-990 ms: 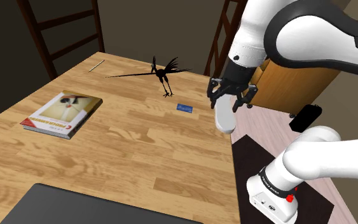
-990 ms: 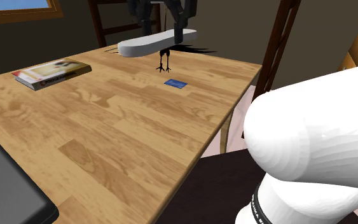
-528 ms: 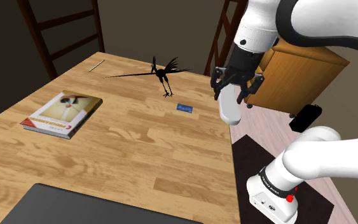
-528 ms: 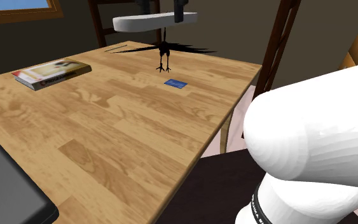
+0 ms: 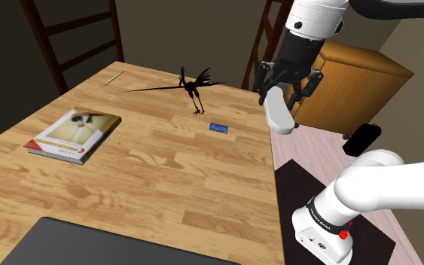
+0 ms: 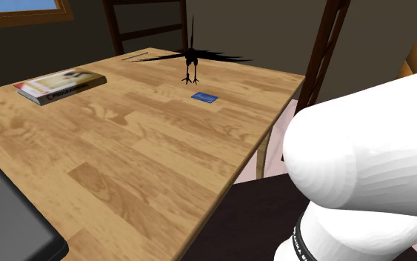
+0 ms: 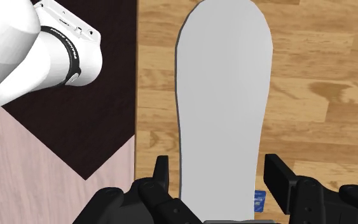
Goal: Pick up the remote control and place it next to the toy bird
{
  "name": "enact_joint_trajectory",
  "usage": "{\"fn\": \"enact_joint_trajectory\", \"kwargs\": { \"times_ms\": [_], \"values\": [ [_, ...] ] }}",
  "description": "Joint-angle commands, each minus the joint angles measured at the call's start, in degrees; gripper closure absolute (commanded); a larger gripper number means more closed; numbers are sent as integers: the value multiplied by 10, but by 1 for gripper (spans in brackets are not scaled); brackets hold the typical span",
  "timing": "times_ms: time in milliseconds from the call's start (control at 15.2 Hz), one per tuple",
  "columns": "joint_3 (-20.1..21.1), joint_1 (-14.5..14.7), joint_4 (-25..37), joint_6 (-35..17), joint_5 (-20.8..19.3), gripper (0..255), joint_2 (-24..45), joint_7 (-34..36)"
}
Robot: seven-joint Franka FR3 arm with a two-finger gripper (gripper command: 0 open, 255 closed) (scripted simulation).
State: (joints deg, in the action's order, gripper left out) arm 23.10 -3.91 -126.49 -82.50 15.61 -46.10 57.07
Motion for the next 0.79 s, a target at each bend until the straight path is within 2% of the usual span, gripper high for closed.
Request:
{"fn": "enact_joint_trajectory", "kwargs": {
  "times_ms": [0, 132, 726],
  "values": [
    [-2, -2, 19, 14, -3, 255, 5, 2],
    [-4, -3, 37, 25, -5, 255, 11, 3],
    [-63, -49, 83, -23, -72, 255, 119, -86]
  ]
}}
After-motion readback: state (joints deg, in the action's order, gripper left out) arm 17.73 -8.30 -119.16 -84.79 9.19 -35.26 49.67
